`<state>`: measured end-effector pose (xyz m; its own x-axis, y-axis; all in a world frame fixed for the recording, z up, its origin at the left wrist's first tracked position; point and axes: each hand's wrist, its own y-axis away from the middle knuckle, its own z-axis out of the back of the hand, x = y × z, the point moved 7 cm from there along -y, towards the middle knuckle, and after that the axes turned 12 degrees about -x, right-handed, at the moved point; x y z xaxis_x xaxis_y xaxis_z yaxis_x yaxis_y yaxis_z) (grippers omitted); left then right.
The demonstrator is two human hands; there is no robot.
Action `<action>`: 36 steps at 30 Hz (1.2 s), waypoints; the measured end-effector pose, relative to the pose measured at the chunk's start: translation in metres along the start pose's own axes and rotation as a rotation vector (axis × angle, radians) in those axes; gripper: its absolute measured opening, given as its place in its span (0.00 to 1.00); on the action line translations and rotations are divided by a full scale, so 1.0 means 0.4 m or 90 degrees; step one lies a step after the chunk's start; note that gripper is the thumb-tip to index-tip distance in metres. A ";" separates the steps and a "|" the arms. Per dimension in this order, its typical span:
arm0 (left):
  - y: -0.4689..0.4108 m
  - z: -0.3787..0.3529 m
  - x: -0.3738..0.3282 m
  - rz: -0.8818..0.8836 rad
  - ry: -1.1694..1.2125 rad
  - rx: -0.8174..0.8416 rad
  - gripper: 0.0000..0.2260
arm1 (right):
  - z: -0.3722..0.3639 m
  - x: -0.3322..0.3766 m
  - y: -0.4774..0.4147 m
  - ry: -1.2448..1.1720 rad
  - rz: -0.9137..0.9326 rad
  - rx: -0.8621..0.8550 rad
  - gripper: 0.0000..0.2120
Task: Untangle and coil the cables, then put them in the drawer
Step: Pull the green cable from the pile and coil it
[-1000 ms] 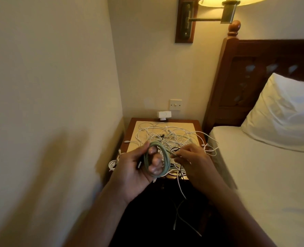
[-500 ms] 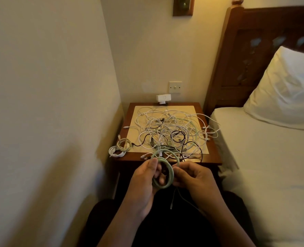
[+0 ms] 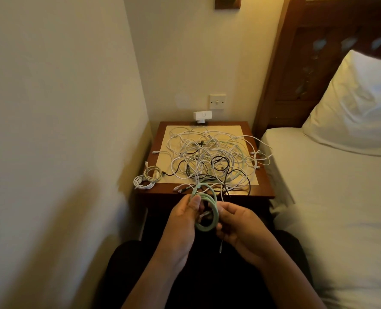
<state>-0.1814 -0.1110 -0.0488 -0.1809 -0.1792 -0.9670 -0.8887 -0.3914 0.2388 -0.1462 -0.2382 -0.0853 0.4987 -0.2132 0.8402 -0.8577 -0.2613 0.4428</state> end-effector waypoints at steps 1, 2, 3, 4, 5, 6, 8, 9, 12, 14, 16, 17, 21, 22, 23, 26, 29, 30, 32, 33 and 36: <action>-0.001 0.005 0.001 -0.011 -0.015 -0.011 0.15 | -0.001 -0.004 0.005 0.007 0.003 0.004 0.12; -0.002 0.009 0.003 -0.024 -0.030 -0.018 0.14 | -0.004 -0.006 0.011 0.015 0.009 0.010 0.13; -0.002 0.011 0.004 -0.037 -0.045 -0.020 0.14 | -0.009 -0.006 0.017 0.021 0.016 0.019 0.13; -0.002 0.013 0.005 -0.053 -0.060 -0.017 0.14 | -0.015 -0.005 0.023 0.022 0.024 0.034 0.13; 0.000 0.013 0.005 -0.068 -0.073 -0.011 0.14 | -0.023 -0.001 0.031 0.024 0.031 0.051 0.13; 0.000 0.012 0.006 -0.081 -0.084 -0.003 0.13 | -0.028 0.001 0.036 0.034 0.035 0.063 0.14; 0.004 0.007 0.006 -0.096 -0.100 0.016 0.13 | -0.036 0.004 0.043 0.097 0.055 0.071 0.17; 0.005 0.003 0.006 -0.095 -0.104 0.024 0.12 | -0.037 0.005 0.043 0.145 0.074 0.057 0.16; -0.003 0.003 -0.001 -0.108 -0.125 0.010 0.11 | -0.037 0.022 0.040 0.300 0.155 -0.017 0.14; -0.008 0.011 -0.014 -0.145 -0.176 -0.027 0.11 | -0.041 0.042 0.046 0.435 0.237 -0.053 0.14; -0.019 0.025 -0.031 -0.181 -0.244 -0.057 0.12 | -0.043 0.059 0.057 0.571 0.309 -0.063 0.13; -0.032 0.035 -0.037 -0.192 -0.278 -0.057 0.13 | -0.041 0.062 0.063 0.609 0.320 -0.054 0.14; -0.131 0.106 -0.040 -0.092 -0.266 -0.049 0.14 | -0.017 0.063 0.080 0.619 0.279 -0.015 0.15; -0.141 0.116 -0.037 -0.056 -0.228 -0.042 0.13 | -0.015 0.067 0.087 0.615 0.281 -0.006 0.14; -0.143 0.119 -0.033 -0.034 -0.199 -0.040 0.13 | -0.015 0.073 0.092 0.612 0.295 -0.003 0.13; -0.132 0.106 -0.024 0.022 -0.090 -0.051 0.15 | -0.010 0.086 0.099 0.561 0.343 -0.009 0.13; -0.104 0.087 -0.008 0.147 0.125 -0.024 0.15 | -0.007 0.081 0.117 0.510 0.379 -0.015 0.11; -0.091 0.081 -0.001 0.199 0.204 -0.018 0.15 | -0.009 0.075 0.122 0.508 0.394 -0.011 0.10; -0.061 0.067 0.006 0.261 0.319 -0.005 0.16 | -0.007 0.062 0.120 0.598 0.464 -0.038 0.09; -0.044 0.061 0.007 0.272 0.352 0.000 0.17 | -0.006 0.057 0.117 0.695 0.522 -0.081 0.09; 0.001 0.043 0.005 0.269 0.399 0.009 0.16 | -0.010 0.060 0.112 0.778 0.616 -0.192 0.14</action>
<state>-0.1895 -0.0960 -0.0521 -0.2373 -0.7932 -0.5608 -0.8035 -0.1642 0.5723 -0.1732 -0.2514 -0.0442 -0.4963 0.7107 0.4986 -0.8443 -0.2615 -0.4677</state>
